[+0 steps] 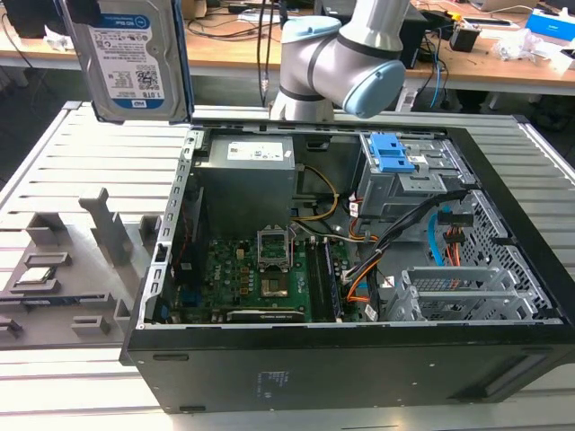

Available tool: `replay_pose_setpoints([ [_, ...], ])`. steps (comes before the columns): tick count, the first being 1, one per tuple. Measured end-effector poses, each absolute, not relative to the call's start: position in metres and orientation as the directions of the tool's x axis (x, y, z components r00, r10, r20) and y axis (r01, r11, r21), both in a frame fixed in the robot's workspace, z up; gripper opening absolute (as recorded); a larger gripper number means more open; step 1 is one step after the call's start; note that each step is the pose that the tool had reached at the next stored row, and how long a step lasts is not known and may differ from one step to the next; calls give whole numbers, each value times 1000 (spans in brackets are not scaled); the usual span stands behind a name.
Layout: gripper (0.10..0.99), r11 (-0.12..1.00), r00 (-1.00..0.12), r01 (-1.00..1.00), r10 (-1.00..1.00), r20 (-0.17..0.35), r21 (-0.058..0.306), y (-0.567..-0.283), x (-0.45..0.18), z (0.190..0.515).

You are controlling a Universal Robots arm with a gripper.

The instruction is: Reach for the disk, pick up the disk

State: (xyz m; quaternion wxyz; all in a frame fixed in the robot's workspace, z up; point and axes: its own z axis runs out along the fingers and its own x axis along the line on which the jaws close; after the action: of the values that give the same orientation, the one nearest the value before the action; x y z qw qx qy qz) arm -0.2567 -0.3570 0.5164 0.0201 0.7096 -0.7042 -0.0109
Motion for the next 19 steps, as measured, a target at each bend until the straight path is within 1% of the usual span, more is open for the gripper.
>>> replay_pose_setpoints([
  [11, 369, -7, 8, -999, -1000, 13, 44, -357, -225, 516],
  [19, 369, -7, 8, -999, -1000, 13, 44, -357, -188, 516],
])
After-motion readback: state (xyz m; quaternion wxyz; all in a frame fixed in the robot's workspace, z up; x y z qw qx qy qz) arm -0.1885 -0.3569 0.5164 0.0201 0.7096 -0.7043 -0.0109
